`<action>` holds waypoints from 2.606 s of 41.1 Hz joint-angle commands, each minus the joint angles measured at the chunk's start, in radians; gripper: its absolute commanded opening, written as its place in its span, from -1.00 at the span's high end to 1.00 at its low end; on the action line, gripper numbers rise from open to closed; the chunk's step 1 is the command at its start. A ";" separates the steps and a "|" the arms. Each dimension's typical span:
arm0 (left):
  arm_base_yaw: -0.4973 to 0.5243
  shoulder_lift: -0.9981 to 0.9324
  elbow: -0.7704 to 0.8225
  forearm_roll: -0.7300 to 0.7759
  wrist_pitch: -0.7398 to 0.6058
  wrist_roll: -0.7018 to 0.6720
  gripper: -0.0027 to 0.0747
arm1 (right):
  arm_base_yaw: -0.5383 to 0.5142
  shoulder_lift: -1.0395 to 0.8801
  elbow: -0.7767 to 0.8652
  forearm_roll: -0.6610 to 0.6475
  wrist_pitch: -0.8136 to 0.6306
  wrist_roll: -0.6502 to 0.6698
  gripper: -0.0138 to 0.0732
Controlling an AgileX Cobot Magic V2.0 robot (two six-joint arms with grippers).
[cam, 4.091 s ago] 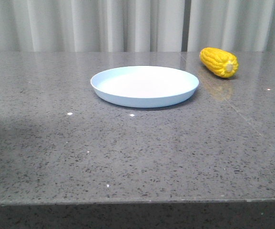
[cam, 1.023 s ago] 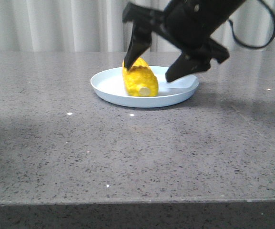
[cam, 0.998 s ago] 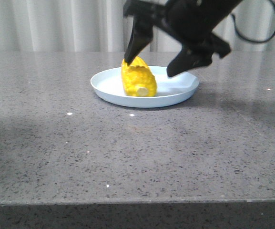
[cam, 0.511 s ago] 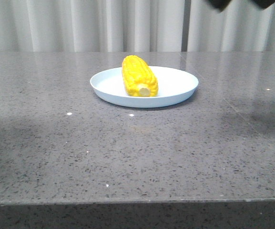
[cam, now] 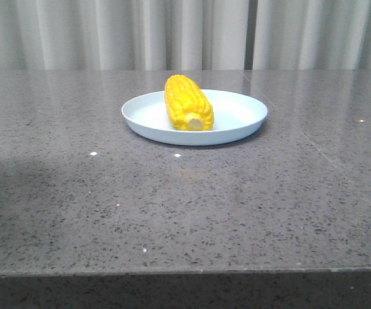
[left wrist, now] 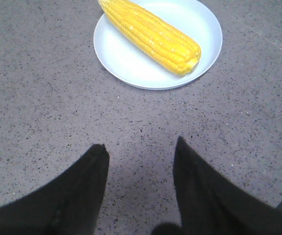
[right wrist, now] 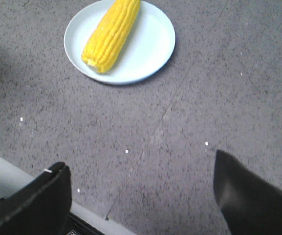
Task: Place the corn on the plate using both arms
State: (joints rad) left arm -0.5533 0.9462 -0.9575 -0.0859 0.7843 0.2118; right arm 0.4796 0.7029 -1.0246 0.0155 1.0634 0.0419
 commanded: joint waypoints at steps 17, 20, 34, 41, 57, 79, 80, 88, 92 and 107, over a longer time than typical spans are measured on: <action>-0.006 -0.010 -0.026 -0.006 -0.064 -0.011 0.78 | 0.001 -0.107 0.032 0.003 -0.053 -0.011 0.45; -0.006 -0.010 -0.026 -0.006 -0.064 -0.011 0.96 | 0.001 -0.107 0.032 0.003 -0.056 -0.011 0.71; -0.006 -0.010 -0.026 -0.006 -0.064 -0.011 0.98 | 0.001 -0.107 0.032 0.003 -0.019 -0.011 0.84; -0.006 -0.010 -0.026 -0.006 -0.064 -0.011 0.98 | 0.001 -0.107 0.032 0.003 -0.019 -0.011 0.84; 0.223 -0.183 0.133 0.112 -0.295 -0.007 0.98 | 0.001 -0.107 0.032 0.003 -0.019 -0.011 0.84; 0.612 -0.844 0.836 0.058 -0.784 -0.007 0.98 | 0.001 -0.107 0.032 0.003 -0.019 -0.011 0.84; 0.620 -0.866 0.857 0.050 -0.803 -0.007 0.98 | 0.001 -0.107 0.032 0.003 -0.019 -0.011 0.84; 0.634 -0.976 0.969 0.038 -0.906 -0.007 0.98 | 0.001 -0.107 0.032 0.003 -0.019 -0.011 0.84; 0.625 -0.972 0.967 0.038 -0.872 -0.007 0.98 | 0.001 -0.107 0.032 0.003 -0.016 -0.011 0.84; 0.603 -0.972 0.967 0.038 -0.858 -0.007 0.98 | 0.001 -0.107 0.032 0.003 -0.015 -0.011 0.84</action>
State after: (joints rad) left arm 0.0559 -0.0042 0.0037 -0.0394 0.0000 0.2118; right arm 0.4796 0.5930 -0.9714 0.0172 1.1017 0.0419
